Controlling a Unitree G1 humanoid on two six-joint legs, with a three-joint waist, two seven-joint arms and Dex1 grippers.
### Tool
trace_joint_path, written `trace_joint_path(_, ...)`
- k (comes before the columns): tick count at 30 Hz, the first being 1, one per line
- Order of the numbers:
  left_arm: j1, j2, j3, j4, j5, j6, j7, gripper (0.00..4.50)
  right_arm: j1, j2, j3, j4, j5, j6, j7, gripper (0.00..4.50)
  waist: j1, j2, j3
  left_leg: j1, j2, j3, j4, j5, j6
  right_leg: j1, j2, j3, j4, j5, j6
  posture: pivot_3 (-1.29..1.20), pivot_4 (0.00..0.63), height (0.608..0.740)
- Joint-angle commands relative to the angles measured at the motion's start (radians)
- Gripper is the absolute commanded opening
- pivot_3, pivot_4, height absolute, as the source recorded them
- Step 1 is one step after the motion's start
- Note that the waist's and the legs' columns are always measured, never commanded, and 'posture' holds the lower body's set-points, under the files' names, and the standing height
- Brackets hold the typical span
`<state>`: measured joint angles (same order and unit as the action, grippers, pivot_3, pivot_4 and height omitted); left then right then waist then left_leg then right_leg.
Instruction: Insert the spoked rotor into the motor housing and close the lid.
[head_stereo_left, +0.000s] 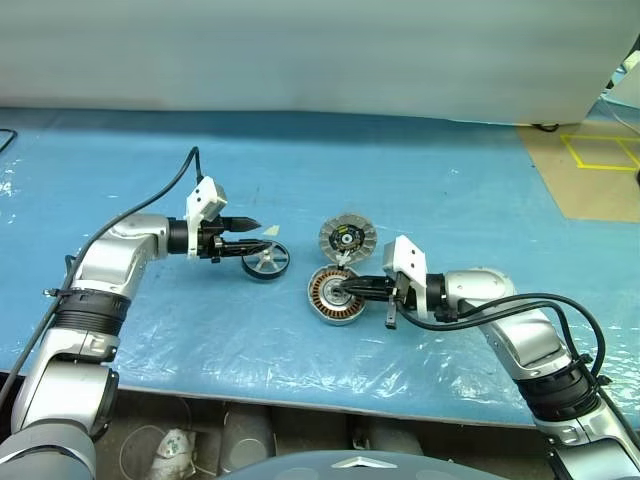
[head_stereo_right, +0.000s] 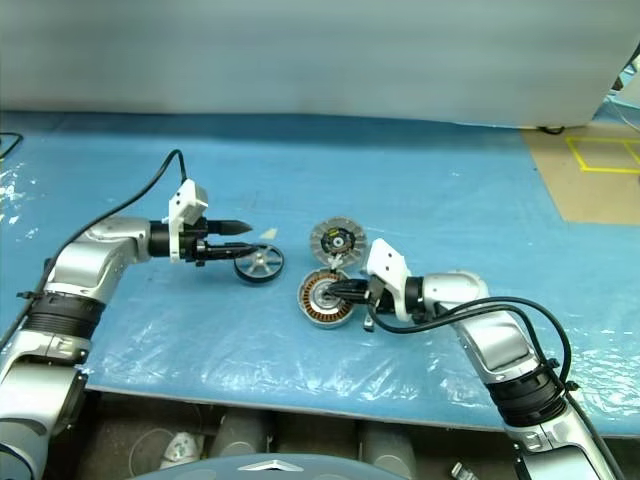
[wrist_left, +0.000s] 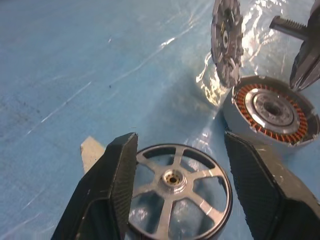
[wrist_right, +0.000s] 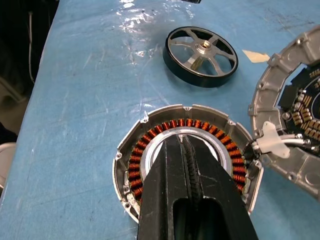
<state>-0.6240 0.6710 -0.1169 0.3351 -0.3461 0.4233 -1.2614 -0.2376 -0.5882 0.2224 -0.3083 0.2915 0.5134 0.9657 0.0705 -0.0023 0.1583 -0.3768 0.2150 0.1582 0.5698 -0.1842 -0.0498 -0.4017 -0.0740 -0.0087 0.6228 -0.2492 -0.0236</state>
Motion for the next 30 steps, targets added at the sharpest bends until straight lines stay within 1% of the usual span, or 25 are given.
trace_joint_path(1, -0.045, 0.025, -0.026, 0.020, 0.024, 0.041, -0.056, 2.88, 0.011, 0.019, 0.008, -0.072, 0.020, 0.007, -0.023, 0.00, 0.000, 0.000, 0.000, 0.000, 0.000, 0.000, 0.000, 0.000, 0.000, 0.000, 0.000, 0.000, 0.000, 0.000, 0.000, 0.00, 0.150, 0.740)
trace_joint_path(6, -0.104, 0.021, -0.069, 0.063, 0.071, 0.077, -0.083, 2.88, 0.012, 0.045, 0.033, -0.082, 0.014, 0.012, -0.047, 0.00, 0.001, 0.000, 0.000, -0.001, 0.000, 0.000, -0.001, 0.000, 0.000, 0.000, 0.000, -0.001, 0.000, 0.000, 0.000, 0.00, 0.150, 0.740)
trace_joint_path(12, -0.138, -0.018, -0.086, 0.117, 0.148, -0.039, -0.041, 2.88, 0.019, 0.060, 0.032, -0.089, 0.010, 0.007, -0.076, 0.00, 0.003, 0.000, 0.000, -0.001, -0.001, -0.001, -0.001, 0.000, 0.000, 0.000, 0.000, -0.001, 0.000, 0.000, 0.000, 0.00, 0.150, 0.740)
trace_joint_path(21, -0.174, -0.042, -0.139, 0.198, 0.220, -0.084, -0.104, 2.88, 0.095, 0.045, 0.009, -0.165, 0.026, 0.035, -0.121, 0.00, 0.007, 0.000, 0.000, -0.003, -0.001, -0.004, -0.001, 0.000, 0.000, 0.000, 0.000, -0.003, -0.001, 0.001, 0.002, 0.00, 0.150, 0.740)
trace_joint_path(30, -0.222, -0.089, -0.157, 0.293, 0.275, -0.163, -0.113, 2.88, 0.131, 0.041, -0.013, -0.218, 0.028, 0.056, -0.181, 0.00, 0.010, 0.000, 0.000, -0.003, -0.001, -0.004, -0.001, 0.000, 0.000, 0.000, -0.001, -0.003, -0.001, 0.001, 0.002, 0.00, 0.150, 0.740)
